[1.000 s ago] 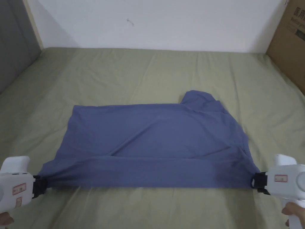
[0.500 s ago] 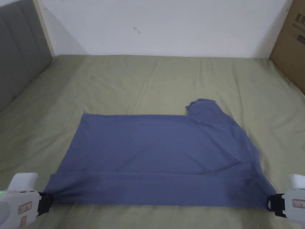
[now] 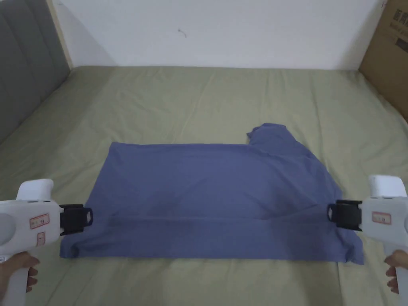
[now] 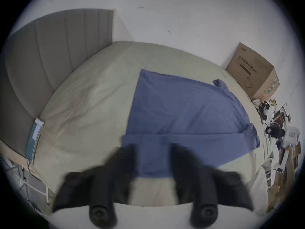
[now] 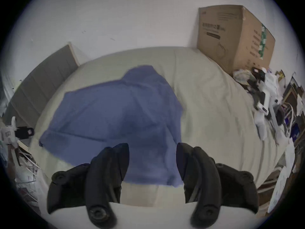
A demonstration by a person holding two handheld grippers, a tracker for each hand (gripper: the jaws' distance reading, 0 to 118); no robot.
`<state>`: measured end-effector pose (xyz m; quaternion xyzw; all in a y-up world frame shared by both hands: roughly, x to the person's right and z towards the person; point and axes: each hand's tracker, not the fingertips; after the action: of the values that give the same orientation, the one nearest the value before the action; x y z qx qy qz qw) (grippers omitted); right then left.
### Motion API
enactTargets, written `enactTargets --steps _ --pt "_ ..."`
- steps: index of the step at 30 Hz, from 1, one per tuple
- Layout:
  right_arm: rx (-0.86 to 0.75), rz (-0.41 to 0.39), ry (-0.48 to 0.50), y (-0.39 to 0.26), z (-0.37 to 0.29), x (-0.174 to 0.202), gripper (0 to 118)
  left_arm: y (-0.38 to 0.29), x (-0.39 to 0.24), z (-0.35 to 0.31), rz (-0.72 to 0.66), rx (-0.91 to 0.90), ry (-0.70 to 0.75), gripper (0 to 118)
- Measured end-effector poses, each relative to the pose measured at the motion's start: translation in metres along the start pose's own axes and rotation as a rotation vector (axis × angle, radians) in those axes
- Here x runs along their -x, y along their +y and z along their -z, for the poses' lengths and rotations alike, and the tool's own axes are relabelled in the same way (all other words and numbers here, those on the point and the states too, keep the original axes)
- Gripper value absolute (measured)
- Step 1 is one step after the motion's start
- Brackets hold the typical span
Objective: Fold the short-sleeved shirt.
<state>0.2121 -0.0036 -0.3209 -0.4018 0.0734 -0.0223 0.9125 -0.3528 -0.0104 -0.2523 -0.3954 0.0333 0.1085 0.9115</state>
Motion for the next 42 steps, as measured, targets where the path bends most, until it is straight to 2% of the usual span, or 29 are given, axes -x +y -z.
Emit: enactTargets --steps 1,2,3,5,7,8,10,11,12,13,14,15,16,17,20,21,24,26,28,30,32,33,34,36,37,42 --pt "-0.009 0.009 0.026 0.006 0.002 0.003 37 0.004 -0.006 0.005 0.015 0.002 0.0 3" --pt "-0.006 0.015 0.042 0.011 0.006 0.006 9 0.007 -0.012 0.009 0.028 0.005 0.002 0" --pt "-0.002 0.014 0.027 0.012 0.013 0.009 1 0.002 -0.019 0.015 0.027 0.003 -0.001 0" --pt "0.009 0.038 0.008 0.007 0.03 0.012 1 -0.002 -0.027 0.028 0.041 0.033 -0.023 0" --pt "0.066 0.108 0.081 -0.001 0.049 0.01 1 -0.006 -0.034 0.042 0.048 0.07 -0.021 0" --pt "0.082 0.121 0.082 0.002 0.06 0.005 1 -0.007 -0.037 0.047 0.048 0.078 -0.019 0" --pt "0.078 0.085 0.049 0.011 0.075 0.005 1 0.001 -0.039 0.056 0.044 0.088 -0.014 0" --pt "0.072 0.07 0.037 0.02 0.082 0.004 3 0.006 -0.04 0.058 0.045 0.085 -0.014 0" --pt "0.055 0.07 0.032 0.034 0.088 0.0 20 0.011 -0.042 0.062 0.051 0.082 -0.018 0" --pt "0.043 0.077 0.029 0.05 0.097 -0.005 20 0.017 -0.044 0.066 0.059 0.081 -0.021 0" --pt "0.035 0.093 0.032 0.065 0.107 -0.01 30 0.021 -0.046 0.067 0.066 0.08 -0.015 0" --pt "0.044 0.137 0.05 0.086 0.12 -0.017 64 0.036 -0.046 0.074 0.074 0.074 -0.01 0" --pt "0.066 0.147 0.073 0.107 0.131 -0.022 83 0.044 -0.047 0.079 0.076 0.068 -0.012 0" --pt "0.045 0.144 0.074 0.123 0.142 -0.026 83 0.051 -0.048 0.083 0.075 0.06 -0.015 0" --pt "0.068 0.019 -0.07 0.172 0.188 -0.032 83 0.071 -0.05 0.099 0.069 0.052 -0.027 0" --pt "0.074 -0.004 -0.073 0.184 0.204 -0.035 83 0.077 -0.049 0.104 0.072 0.052 -0.026 0" --pt "0.126 0.012 -0.062 0.204 0.245 -0.042 82 0.088 -0.045 0.123 0.075 0.058 0.004 0" --pt "0.168 -0.047 -0.094 0.206 0.271 -0.041 81 0.091 -0.048 0.132 0.075 0.072 0.008 0" --pt "0.231 -0.066 -0.121 0.202 0.295 -0.043 75 0.091 -0.052 0.141 0.077 0.089 0.01 0" --pt "0.26 -0.082 -0.107 0.198 0.312 -0.045 59 0.089 -0.054 0.147 0.077 0.096 0.017 0" --pt "0.258 -0.066 -0.097 0.193 0.315 -0.046 56 0.088 -0.055 0.153 0.074 0.109 0.011 0" --pt "0.254 -0.064 -0.092 0.195 0.312 -0.046 33 0.088 -0.056 0.155 0.072 0.113 0.008 0" --pt "0.241 -0.074 -0.081 0.195 0.309 -0.045 3 0.088 -0.056 0.156 0.073 0.116 0.004 0" --pt "0.204 -0.114 -0.137 0.196 0.303 -0.044 0 0.088 -0.059 0.156 0.078 0.118 0.004 0" --pt "0.228 -0.054 -0.073 0.195 0.303 -0.046 0 0.089 -0.06 0.156 0.08 0.119 0.003 0" --pt "0.192 -0.003 -0.058 0.209 0.281 -0.053 0 0.1 -0.051 0.154 0.046 0.106 -0.006 0"
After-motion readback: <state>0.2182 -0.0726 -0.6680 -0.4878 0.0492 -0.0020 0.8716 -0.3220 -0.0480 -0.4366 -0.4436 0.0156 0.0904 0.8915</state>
